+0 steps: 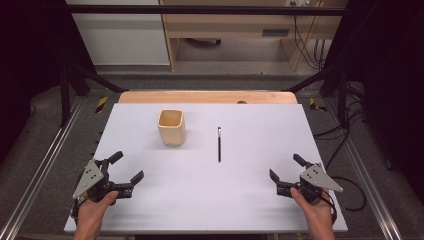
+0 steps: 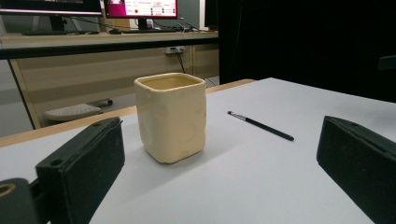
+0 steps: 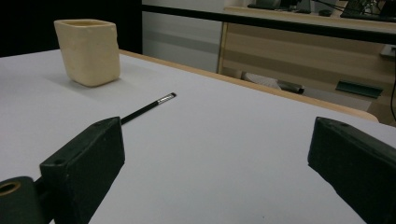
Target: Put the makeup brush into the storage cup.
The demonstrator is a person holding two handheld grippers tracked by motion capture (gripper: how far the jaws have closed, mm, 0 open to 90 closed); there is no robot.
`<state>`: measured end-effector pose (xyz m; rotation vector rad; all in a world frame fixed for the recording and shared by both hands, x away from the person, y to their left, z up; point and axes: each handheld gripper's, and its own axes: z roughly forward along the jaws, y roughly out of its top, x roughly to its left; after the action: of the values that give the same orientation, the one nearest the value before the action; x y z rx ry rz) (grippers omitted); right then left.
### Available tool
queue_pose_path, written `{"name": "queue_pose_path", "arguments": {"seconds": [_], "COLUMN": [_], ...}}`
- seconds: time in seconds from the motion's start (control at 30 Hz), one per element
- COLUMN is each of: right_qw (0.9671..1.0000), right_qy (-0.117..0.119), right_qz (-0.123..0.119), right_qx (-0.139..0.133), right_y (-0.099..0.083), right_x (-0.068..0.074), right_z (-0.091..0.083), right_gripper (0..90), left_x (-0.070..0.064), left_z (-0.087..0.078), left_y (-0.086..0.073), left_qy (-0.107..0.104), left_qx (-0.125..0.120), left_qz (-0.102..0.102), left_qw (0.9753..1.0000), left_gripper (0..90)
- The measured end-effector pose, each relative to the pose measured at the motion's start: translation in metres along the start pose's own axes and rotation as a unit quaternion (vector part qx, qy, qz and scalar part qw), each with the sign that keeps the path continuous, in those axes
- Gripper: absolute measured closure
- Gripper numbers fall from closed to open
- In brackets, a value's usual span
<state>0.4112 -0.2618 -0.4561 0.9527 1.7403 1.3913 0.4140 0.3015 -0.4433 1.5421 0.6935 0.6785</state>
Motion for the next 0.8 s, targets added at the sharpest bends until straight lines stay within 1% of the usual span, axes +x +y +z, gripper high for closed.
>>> {"name": "queue_pose_path", "arguments": {"seconds": [0.1,0.13,0.17,0.2,0.3,0.33,0.4,0.5,0.6,0.63,0.67,0.77,0.8], "right_qw": [1.0000,0.9999,0.9999,0.9998,0.9997,0.9996,0.9994,0.9985,0.9981,0.9977,0.9976,0.9970,0.9969], "right_qy": [-0.002,-0.004,-0.004,-0.008,-0.013,-0.013,-0.013,-0.027,-0.024,-0.020,-0.017,-0.012,-0.014], "right_qz": [-0.002,0.001,0.001,0.003,-0.001,-0.001,-0.006,-0.016,-0.015,-0.014,-0.016,-0.011,-0.010], "right_qx": [0.003,0.011,0.011,0.019,0.022,0.023,0.031,0.046,0.055,0.063,0.065,0.075,0.077], "right_y": [0.000,0.000,0.000,0.002,0.004,0.005,0.009,0.014,0.018,0.020,0.022,0.032,0.035], "right_x": [0.001,0.001,0.001,0.003,0.005,0.006,0.008,0.010,0.011,0.012,0.012,0.014,0.014], "right_z": [0.000,0.000,0.000,0.001,0.001,0.001,0.001,0.000,-0.001,-0.002,-0.002,-0.004,-0.005], "right_gripper": [4.4,4.8,4.8,4.2,4.0,4.1,4.9,5.3,6.4,6.5,6.6,7.6,7.6], "left_x": [0.000,0.000,0.000,0.001,0.000,0.000,-0.002,-0.004,-0.004,-0.004,-0.004,-0.003,-0.003], "left_z": [0.000,-0.001,-0.001,-0.001,-0.001,-0.001,0.000,0.001,0.000,0.000,0.000,0.000,0.000], "left_y": [0.000,0.000,0.000,0.000,0.000,-0.001,-0.001,-0.001,-0.001,-0.001,-0.001,0.000,0.000], "left_qy": [0.002,0.004,0.005,0.006,0.010,0.010,0.008,0.008,0.008,0.009,0.010,0.011,0.011], "left_qx": [0.001,0.001,0.002,0.003,0.004,0.006,0.009,0.010,0.012,0.011,0.010,0.011,0.011], "left_qz": [0.001,0.004,0.005,0.006,0.004,0.007,0.011,0.013,0.015,0.014,0.013,0.013,0.013], "left_qw": [1.0000,1.0000,1.0000,1.0000,0.9999,0.9999,0.9999,0.9998,0.9998,0.9998,0.9998,0.9998,0.9998], "left_gripper": [0.7,0.7,0.7,0.7,0.7,0.7,0.8,0.8,0.8,0.8,0.8,0.8,0.8]}}
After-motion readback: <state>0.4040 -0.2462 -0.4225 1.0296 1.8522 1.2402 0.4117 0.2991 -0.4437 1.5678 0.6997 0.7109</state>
